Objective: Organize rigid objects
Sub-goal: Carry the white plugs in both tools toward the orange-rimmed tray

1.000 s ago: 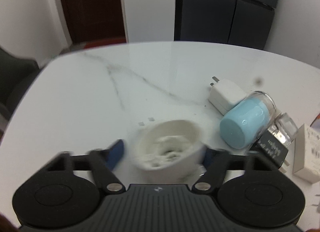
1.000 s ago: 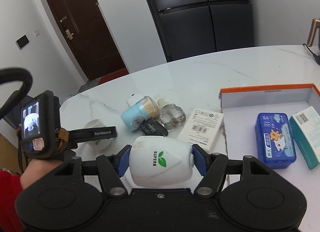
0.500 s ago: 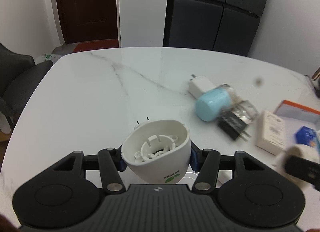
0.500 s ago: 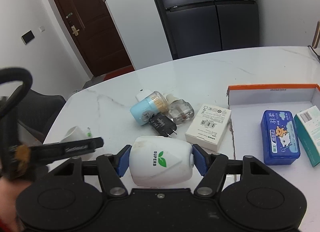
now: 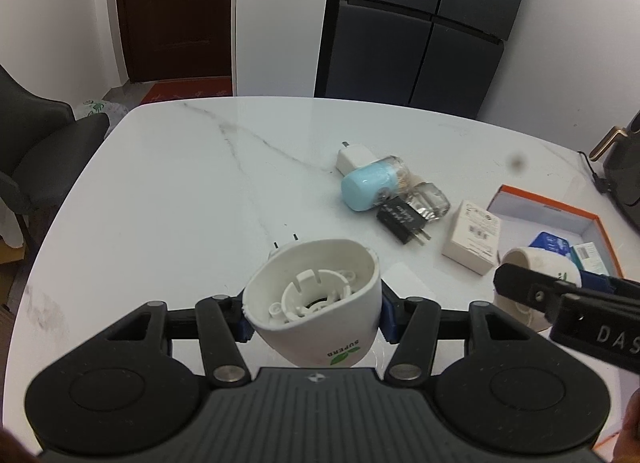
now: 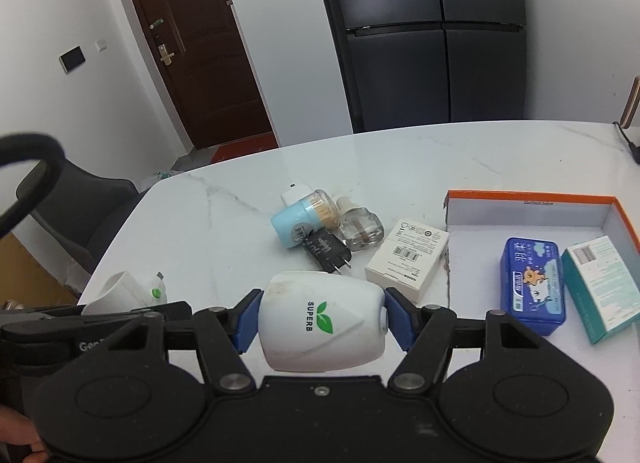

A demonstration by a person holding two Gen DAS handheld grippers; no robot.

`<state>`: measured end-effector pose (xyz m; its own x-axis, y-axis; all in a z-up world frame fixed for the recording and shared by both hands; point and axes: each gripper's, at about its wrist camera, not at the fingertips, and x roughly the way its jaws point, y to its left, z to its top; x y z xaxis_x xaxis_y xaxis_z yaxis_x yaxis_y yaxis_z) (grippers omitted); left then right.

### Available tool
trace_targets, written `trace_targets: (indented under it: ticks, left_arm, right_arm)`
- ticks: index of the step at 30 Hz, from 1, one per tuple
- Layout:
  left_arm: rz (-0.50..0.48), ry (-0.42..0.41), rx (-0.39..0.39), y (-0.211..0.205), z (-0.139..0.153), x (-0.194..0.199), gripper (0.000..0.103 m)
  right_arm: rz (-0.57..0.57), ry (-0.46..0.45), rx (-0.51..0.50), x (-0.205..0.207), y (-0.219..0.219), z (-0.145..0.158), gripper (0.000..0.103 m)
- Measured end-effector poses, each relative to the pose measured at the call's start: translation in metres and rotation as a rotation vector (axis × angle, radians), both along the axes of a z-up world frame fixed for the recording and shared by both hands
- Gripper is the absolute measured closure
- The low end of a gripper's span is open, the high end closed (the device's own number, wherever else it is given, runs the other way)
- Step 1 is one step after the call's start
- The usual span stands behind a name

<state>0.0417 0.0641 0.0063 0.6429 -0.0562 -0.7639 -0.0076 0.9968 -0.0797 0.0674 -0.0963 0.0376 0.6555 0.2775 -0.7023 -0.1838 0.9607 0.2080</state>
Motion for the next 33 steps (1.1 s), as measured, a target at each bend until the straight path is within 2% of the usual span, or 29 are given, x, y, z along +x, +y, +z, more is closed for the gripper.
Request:
trace_targets:
  ticks: [19,33]
  left_arm:
    - [0.011,-0.058,0.005,-0.019,0.030,-0.024,0.046]
    - [-0.009,-0.063,-0.009,-0.030,0.033,-0.026,0.046]
  right_arm:
    - [0.015,-0.050,-0.027,-0.027,-0.014,0.033,0.025]
    - [0.012,-0.067,-0.026,-0.035,-0.025,0.048,0.025]
